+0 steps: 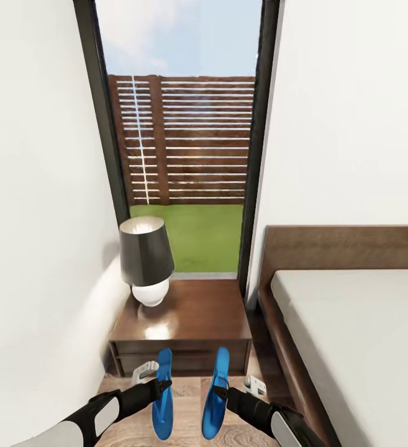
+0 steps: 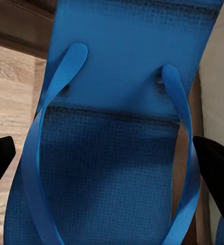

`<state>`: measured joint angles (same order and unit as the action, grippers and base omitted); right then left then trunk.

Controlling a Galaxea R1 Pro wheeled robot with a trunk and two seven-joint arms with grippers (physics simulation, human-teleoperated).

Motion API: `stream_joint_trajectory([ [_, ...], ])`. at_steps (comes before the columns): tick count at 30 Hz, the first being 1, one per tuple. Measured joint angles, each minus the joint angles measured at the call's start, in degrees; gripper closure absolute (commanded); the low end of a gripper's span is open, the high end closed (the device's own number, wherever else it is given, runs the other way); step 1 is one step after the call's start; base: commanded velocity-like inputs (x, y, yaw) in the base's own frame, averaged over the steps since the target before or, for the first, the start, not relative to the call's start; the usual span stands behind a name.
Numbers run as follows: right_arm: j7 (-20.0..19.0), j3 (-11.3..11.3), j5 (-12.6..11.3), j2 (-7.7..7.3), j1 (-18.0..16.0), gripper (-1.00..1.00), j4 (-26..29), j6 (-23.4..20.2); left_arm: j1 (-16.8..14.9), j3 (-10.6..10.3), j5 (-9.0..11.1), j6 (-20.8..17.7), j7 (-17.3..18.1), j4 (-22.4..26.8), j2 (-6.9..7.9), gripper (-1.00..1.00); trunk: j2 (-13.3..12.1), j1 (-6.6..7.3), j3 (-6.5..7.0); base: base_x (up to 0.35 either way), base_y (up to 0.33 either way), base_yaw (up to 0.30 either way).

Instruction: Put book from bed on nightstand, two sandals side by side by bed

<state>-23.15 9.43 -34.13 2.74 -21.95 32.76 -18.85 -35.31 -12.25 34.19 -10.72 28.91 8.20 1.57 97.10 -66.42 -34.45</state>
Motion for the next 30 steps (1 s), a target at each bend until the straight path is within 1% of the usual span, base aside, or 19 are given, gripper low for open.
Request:
stream_joint_trajectory([
  [10, 0.0, 0.0, 0.0, 0.00, 0.0, 1.00, 0.0, 0.0, 0.0, -0.1, 0.0, 0.0, 0.0, 0.0, -0.05, 1.00, -4.0, 2.20, 1.80, 0.000, 0.000, 0.000],
  [30, 0.0, 0.0, 0.0, 0.00, 0.0, 1.00, 0.0, 0.0, 0.0, -0.1, 0.0, 0.0, 0.0, 0.0, -0.68, 1.00, -12.0, 6.59, 5.39, 0.000, 0.000, 0.000],
])
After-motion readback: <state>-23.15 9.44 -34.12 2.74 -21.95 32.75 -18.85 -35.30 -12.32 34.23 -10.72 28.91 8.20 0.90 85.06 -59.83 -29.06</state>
